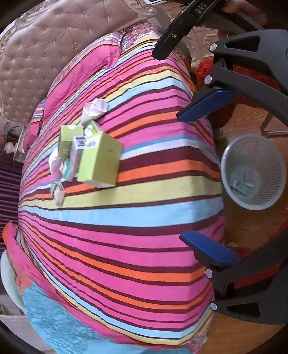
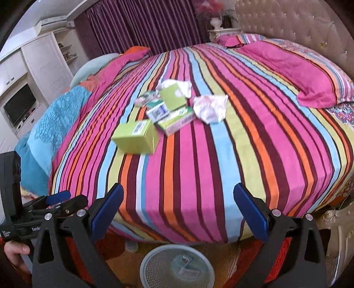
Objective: Collect trash
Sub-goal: 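Raise both tools back toward the remaining boxes on the bed, then grasp the lime-green barcode box with the left tool while the right tool grasps the white packet, then carry the green box and white packet down over the wastebasket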
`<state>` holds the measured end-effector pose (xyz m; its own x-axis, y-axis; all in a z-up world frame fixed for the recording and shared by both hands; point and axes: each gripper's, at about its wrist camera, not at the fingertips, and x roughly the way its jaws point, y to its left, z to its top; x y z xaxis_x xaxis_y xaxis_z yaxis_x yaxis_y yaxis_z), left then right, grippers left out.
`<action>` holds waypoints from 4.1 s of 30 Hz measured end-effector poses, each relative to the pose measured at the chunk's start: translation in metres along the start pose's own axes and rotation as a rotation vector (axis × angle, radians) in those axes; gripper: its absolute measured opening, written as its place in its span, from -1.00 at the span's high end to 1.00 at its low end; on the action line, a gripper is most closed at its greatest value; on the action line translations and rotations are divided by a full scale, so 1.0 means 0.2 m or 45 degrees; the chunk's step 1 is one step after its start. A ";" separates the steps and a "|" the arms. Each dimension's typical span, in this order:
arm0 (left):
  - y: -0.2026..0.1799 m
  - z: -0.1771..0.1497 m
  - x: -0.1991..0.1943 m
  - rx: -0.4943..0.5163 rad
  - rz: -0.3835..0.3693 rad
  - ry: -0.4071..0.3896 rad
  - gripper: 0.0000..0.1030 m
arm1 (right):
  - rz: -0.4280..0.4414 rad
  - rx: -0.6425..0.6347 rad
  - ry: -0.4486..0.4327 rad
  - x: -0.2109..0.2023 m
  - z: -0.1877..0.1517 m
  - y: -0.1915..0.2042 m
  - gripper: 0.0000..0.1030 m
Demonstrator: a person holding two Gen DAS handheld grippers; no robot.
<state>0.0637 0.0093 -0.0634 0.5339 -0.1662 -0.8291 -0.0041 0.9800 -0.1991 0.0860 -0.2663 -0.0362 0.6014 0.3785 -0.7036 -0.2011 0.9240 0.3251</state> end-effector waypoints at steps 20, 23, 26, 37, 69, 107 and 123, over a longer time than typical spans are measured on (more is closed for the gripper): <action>-0.14 0.38 0.29 0.019 -0.014 -0.071 -0.85 | -0.046 0.039 -0.016 0.22 0.29 -0.09 -0.85; -0.16 0.40 0.35 0.038 -0.011 -0.052 -0.85 | -0.056 0.030 -0.007 0.26 0.32 -0.11 -0.85; -0.15 0.41 0.40 0.008 -0.032 -0.030 -0.85 | -0.060 0.023 -0.008 0.30 0.35 -0.11 -0.85; -0.15 0.47 0.51 -0.002 -0.044 0.003 -0.85 | -0.095 0.020 0.028 0.45 0.44 -0.17 -0.85; -0.13 0.60 0.77 0.020 0.045 0.105 -0.85 | -0.204 -0.012 0.139 0.91 0.64 -0.27 -0.85; 0.04 0.30 0.26 0.043 0.060 -0.015 -0.69 | -0.033 0.175 0.137 0.33 0.32 -0.32 -0.34; 0.05 -0.23 -0.01 0.081 0.006 0.069 -0.69 | 0.075 0.117 0.239 0.08 -0.11 -0.08 -0.34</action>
<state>0.0247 0.0136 -0.0878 0.4876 -0.1656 -0.8572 0.0482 0.9855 -0.1629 0.0825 -0.2744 -0.0659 0.4345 0.4431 -0.7841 -0.1555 0.8944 0.4193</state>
